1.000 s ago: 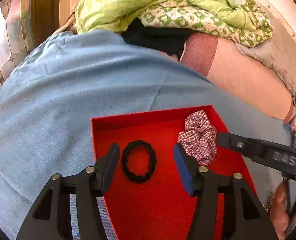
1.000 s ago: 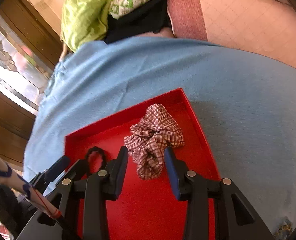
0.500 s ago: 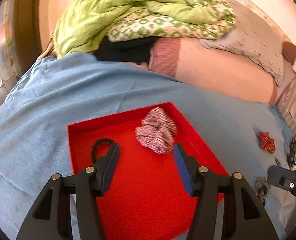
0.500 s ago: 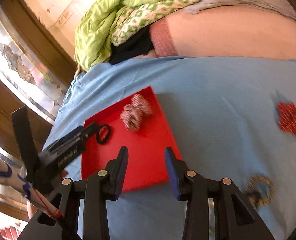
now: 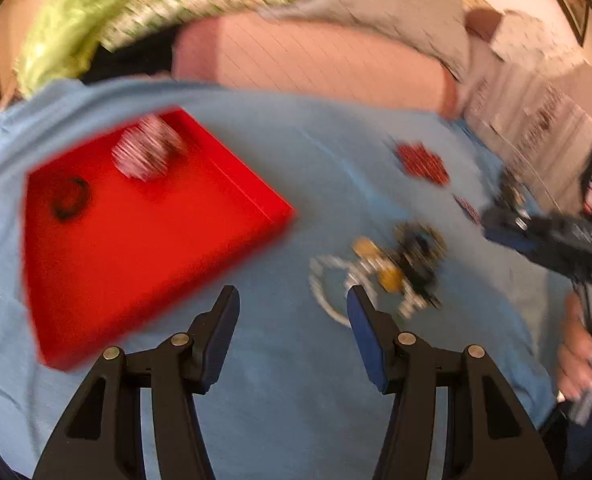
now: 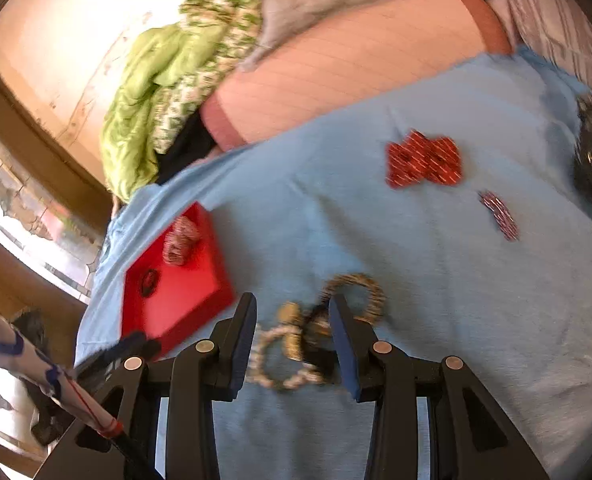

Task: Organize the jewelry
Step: 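Grasp the pearl bracelet with the left tool while the right tool grasps a black hair tie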

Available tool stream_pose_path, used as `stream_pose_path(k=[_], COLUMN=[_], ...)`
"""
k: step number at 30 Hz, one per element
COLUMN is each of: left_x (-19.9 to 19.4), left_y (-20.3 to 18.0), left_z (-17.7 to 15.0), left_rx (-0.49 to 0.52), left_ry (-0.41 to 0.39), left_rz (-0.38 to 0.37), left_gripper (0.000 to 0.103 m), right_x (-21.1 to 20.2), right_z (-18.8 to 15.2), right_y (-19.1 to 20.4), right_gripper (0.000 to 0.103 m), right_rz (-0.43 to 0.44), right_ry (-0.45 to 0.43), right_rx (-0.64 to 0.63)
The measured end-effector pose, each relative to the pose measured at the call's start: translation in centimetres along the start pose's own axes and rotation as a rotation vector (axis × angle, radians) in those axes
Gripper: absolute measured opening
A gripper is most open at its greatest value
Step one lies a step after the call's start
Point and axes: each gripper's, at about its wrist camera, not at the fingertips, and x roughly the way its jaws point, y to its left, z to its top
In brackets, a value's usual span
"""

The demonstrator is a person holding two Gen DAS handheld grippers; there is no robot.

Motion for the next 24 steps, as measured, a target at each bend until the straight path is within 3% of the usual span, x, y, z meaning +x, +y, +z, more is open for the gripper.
stream_pose_path(k=[2, 11, 13, 19, 24], left_x=[1.3, 5.3, 6.1, 7.7, 7.7], left_y=[-1.2, -4.3, -4.8, -5.6, -4.7], left_z=[-0.6, -0.4, -0.4, 0.0, 0.6], left_rx=[0.021, 0.091, 0.115, 0.156, 0.117], left_ry=[0.033, 0.065, 0.080, 0.083, 0.069], left_rz=[-0.047, -0.087, -0.064, -0.016, -0.045], left_gripper=[0.055, 0.053, 0.032, 0.012, 0.009], right_x=[0.4, 0.0, 0.0, 0.5, 1.7], right_z=[0.0, 0.5, 0.5, 0.7, 0.9], right_y=[-1.3, -3.7, -3.6, -3.3, -3.5], right_gripper=[0.041, 0.041, 0.041, 0.041, 0.041], right_rz=[0.004, 0.046, 0.051, 0.033, -0.007], right_ry=[0.024, 0.033, 0.033, 0.029, 0.044], right_rx=[0.028, 0.085, 0.082, 0.075, 0.077])
